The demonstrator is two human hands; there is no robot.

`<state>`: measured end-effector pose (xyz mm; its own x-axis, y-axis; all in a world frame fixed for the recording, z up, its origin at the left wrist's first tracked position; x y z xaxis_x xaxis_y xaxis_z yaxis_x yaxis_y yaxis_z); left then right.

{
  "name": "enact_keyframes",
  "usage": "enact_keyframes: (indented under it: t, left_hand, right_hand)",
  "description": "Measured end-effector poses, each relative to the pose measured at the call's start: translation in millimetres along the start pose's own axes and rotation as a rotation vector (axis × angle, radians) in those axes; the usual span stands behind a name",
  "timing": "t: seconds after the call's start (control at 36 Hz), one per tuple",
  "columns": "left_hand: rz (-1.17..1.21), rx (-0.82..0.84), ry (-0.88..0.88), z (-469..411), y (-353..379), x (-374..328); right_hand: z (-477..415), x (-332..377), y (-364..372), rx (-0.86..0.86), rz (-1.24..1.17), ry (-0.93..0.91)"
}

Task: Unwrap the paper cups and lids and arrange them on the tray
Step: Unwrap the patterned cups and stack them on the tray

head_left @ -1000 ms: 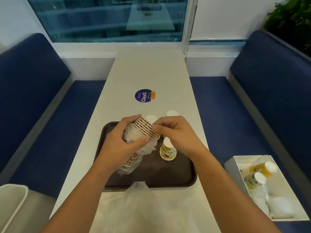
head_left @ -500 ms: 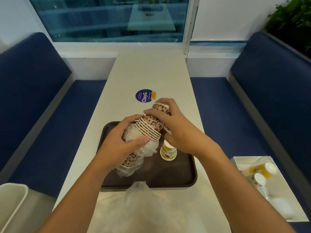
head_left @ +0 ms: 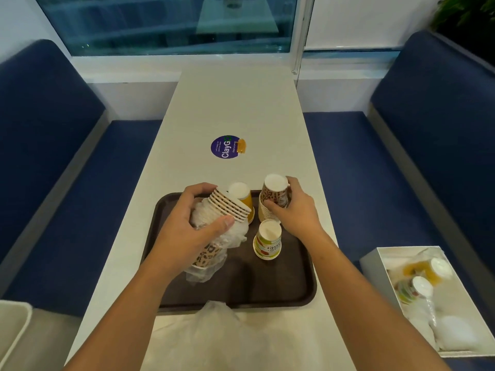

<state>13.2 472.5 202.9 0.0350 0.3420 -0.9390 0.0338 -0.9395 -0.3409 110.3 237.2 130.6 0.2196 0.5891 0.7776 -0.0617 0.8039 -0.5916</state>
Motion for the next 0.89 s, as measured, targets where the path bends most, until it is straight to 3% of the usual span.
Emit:
enact_keyframes:
  t: [0.14,0.28,0.44,0.56,0.75,0.81,0.89]
  left_hand:
    - [-0.020,-0.017,0.001,0,1,2]
    - [-0.035,-0.020,0.019,3,-1,-3]
    - [-0.051,-0.007,0.081,11,0,-15]
    - [-0.041,-0.001,0.083,19,-4,-21]
    - [-0.012,0.027,0.100,31,-6,-34]
    - [-0.026,0.050,0.103,34,-7,-35]
    - [-0.022,0.075,0.087,40,-10,-34]
  right_hand:
    - [-8,-2,-2,-0.010,0.088,-0.028]
    - [30,40,-26,-0.244,0.035,-0.235]
    - [90,76,-16,0.265,-0.025,-0.451]
    - [102,78,-15,0.290,-0.002,-0.453]
    - [116,88,-30,0.370,-0.421,-0.372]
    - [114,90,-37,0.307,-0.488,-0.373]
    - [110,92,-46,0.232,-0.392,-0.369]
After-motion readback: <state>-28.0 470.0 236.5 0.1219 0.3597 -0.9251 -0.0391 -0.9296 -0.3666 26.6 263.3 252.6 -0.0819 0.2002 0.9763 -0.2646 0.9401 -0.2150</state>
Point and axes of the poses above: each hand's wrist, its own z-axis away from the middle knuckle, its own y-axis out of the palm, x = y × z, the point moved 4 cm from there along -z, towards the middle knuckle, and after that the axes turned 7 degrees about y, right-handed, at the moved point
